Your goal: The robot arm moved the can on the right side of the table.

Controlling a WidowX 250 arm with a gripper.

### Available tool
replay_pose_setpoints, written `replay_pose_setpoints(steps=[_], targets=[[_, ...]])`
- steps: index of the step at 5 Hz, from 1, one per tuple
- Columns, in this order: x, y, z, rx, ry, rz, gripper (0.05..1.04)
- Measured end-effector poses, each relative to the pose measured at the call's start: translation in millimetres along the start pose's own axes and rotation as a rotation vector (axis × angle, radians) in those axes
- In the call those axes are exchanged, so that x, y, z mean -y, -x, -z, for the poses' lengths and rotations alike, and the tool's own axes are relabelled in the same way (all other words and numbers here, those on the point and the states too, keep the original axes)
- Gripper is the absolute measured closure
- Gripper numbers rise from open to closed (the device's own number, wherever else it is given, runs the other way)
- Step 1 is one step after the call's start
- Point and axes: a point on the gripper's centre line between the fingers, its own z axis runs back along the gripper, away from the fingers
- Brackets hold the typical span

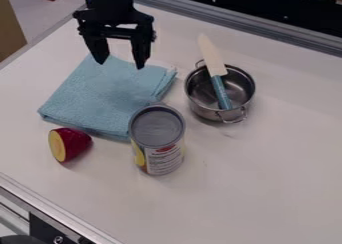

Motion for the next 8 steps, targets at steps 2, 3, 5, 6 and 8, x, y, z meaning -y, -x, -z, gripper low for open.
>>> replay_pose_setpoints(steps=[2, 3, 5, 6, 8], targets=[[10, 45, 22, 0.0, -0.174, 0.515, 0.085], [8, 55, 16, -0.025, -0.101, 0.7, 0.085], [6, 63, 8, -0.044, -0.1, 0.804, 0.085], [11, 74, 18, -0.081, -0.128, 0.881, 0.085], [23, 97, 34, -0.07, -0.134, 1.026, 0.085]])
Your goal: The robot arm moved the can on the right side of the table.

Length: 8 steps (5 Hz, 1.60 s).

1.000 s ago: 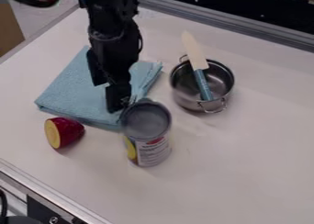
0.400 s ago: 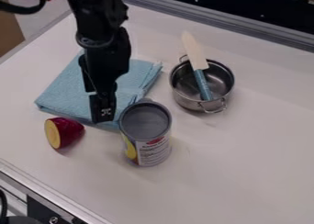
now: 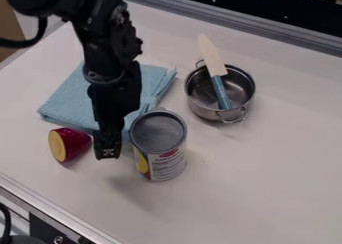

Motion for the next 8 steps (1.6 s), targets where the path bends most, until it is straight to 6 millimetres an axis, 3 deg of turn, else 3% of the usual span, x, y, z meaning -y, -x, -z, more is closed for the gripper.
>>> replay_pose_setpoints(steps=[2, 4, 8], targets=[[7, -18, -2, 0.101, 0.026, 0.079, 0.085], [21, -39, -6, 0.141, 0.048, 0.04, 0.085], [64, -88, -9, 0.164, 0.117, 0.106, 0.085]])
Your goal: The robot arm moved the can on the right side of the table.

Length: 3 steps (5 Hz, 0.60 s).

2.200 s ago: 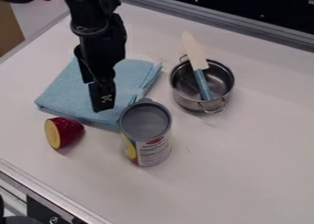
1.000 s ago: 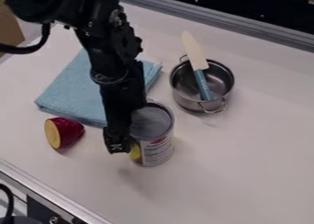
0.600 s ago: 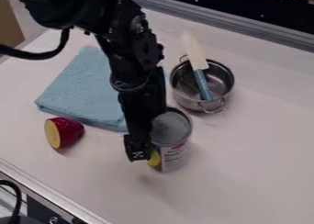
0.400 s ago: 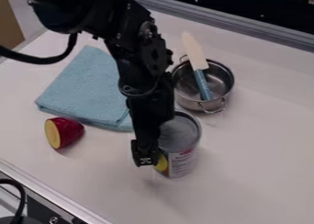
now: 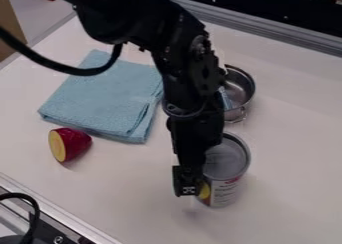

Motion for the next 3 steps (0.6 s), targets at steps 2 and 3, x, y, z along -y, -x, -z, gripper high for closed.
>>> replay_pose_setpoints(steps=[2, 3], targets=[[0, -30, 4, 0.023, 0.001, -0.132, 0.085], [-1, -45, 8, 0.018, 0.009, -0.175, 0.085]])
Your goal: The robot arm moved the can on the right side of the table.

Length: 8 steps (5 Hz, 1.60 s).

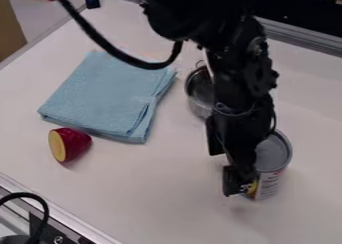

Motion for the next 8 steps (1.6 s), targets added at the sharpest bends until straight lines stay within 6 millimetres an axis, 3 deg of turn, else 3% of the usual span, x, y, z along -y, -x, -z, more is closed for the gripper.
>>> replay_pose_setpoints(steps=[2, 4, 5, 6, 8], targets=[[1, -28, 2, 0.028, -0.021, -0.062, 0.085], [-3, -40, 3, 0.036, -0.029, -0.093, 0.085], [-8, -34, 2, 0.02, -0.025, -0.13, 0.085], [-19, -29, -19, 0.049, -0.024, -0.17, 0.085], [-42, -2, -40, 0.074, -0.086, -0.177, 0.085]])
